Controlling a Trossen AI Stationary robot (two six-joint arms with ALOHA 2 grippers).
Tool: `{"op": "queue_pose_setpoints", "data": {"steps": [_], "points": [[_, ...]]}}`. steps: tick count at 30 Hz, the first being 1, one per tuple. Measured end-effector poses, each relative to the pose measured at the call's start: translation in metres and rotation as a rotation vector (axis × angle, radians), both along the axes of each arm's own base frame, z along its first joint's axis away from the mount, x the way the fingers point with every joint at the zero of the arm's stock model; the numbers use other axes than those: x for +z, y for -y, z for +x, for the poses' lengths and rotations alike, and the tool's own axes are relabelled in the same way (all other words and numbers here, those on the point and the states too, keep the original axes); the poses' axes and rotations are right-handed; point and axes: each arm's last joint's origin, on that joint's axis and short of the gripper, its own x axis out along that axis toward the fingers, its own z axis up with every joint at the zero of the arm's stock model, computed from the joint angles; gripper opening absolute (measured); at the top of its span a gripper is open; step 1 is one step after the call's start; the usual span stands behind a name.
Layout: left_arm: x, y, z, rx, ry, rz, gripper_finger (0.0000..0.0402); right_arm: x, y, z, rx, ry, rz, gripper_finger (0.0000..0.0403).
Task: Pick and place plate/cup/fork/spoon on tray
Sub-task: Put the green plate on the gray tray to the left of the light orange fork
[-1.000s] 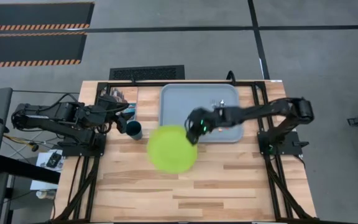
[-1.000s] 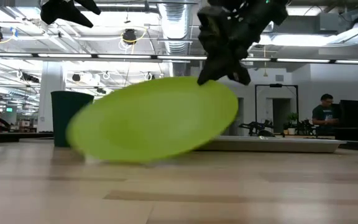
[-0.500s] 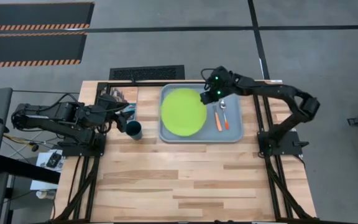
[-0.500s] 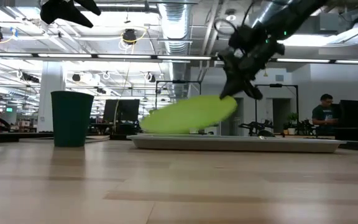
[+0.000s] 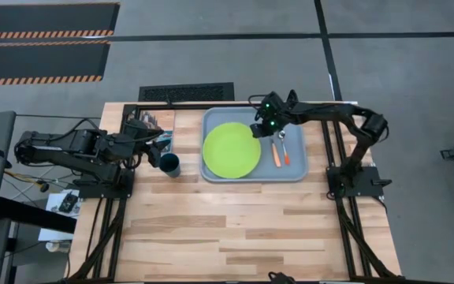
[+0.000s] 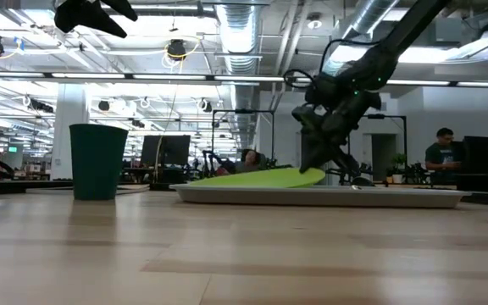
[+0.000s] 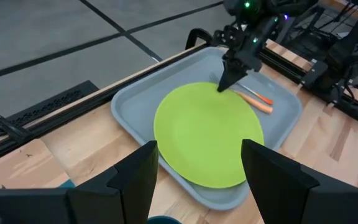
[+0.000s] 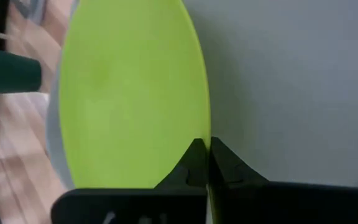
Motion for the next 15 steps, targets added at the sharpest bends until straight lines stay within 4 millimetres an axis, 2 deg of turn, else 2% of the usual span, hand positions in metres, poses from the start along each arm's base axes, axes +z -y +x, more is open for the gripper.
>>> {"op": "queue_pose_setpoints", "data": {"steps": [8, 15], "points": [[0.0, 0.0, 0.0, 0.006, 0.003, 0.001, 0.0217, -0.016, 0.001, 0.002, 0.001, -0.045, 0.03, 0.0042], [0.0, 0.0, 0.0, 0.012, 0.003, 0.006, 0.0217, -0.013, 0.003, -0.001, -0.001, -0.067, -0.028, 0.0078]]}}
